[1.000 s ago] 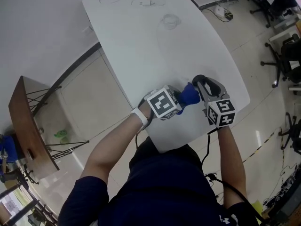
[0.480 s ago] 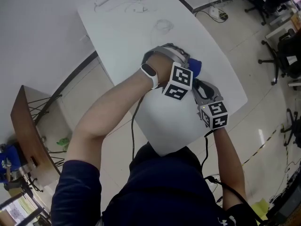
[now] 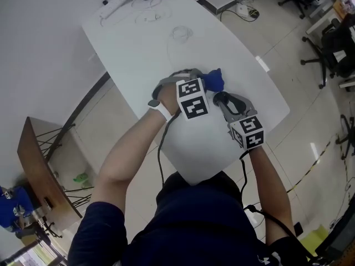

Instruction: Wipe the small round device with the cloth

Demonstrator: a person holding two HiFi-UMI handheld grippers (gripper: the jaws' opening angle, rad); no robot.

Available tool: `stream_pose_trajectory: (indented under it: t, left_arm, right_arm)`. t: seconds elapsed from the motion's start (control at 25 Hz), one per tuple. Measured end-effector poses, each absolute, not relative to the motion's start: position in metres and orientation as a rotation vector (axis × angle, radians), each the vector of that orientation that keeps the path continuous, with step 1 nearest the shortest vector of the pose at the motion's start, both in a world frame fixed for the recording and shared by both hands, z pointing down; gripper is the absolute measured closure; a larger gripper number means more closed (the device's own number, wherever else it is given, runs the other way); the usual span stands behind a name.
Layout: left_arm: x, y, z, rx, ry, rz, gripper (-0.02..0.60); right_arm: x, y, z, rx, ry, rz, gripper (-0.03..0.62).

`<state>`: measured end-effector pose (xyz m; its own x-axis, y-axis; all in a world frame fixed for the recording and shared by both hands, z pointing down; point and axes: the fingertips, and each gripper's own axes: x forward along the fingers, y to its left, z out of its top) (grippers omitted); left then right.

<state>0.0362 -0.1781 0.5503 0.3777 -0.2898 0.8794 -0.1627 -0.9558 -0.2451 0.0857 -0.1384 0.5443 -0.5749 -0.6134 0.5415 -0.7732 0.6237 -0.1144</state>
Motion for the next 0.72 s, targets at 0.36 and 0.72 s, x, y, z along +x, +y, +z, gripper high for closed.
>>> stream_pose_trajectory:
  t: [0.36, 0.72]
  left_arm:
    - [0.051, -0.060, 0.595, -3.598, 0.936, -1.493, 0.439]
    - [0.076, -0.034, 0.596, -4.086, 0.914, -1.068, 0.439]
  right_arm:
    - [0.088, -0.138, 0.544, 1.107, -2.384, 0.493, 0.464]
    - [0.088, -0.136, 0.545, 1.112, -2.381, 0.497, 0.468]
